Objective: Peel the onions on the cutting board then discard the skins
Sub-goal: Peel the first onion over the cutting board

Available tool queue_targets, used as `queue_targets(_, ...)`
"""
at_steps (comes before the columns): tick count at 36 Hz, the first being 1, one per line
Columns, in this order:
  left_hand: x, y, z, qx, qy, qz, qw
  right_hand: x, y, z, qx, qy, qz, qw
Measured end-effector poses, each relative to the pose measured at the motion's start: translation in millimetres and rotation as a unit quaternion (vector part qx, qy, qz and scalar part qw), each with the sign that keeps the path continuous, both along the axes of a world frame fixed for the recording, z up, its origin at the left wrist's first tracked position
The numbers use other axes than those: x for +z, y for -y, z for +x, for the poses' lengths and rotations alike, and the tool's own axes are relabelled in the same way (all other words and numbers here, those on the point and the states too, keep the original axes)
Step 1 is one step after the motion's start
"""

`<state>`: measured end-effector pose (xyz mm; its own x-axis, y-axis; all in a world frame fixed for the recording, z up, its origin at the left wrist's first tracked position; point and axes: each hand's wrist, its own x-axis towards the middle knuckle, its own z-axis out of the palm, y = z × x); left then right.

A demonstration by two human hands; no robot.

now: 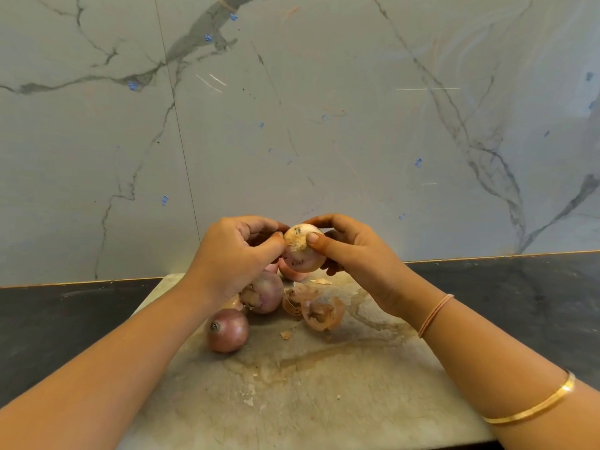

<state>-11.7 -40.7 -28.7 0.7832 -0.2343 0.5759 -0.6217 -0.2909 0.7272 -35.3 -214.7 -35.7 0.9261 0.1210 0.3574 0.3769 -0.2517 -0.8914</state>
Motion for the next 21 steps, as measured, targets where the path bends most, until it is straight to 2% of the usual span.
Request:
queue_targets(7, -0.6, 1.9, -3.2, -0.041, -0.007, 0.018, 0.999, -0.5, 1.0, -0.6, 0.009, 0.015, -0.006, 1.000)
queue_targets(16, 0.6, -1.5, -1.7, -0.006, 0.009, 0.032, 0.999, 0.1, 0.7, -0.7, 0.007, 0.011, -0.005, 1.000)
queue_targets(21, -2.0, 0.7, -2.9, -0.034, -0.009, 0.036, 0.999, 1.3, 0.9, -1.7, 0.006, 0.011, 0.005, 1.000)
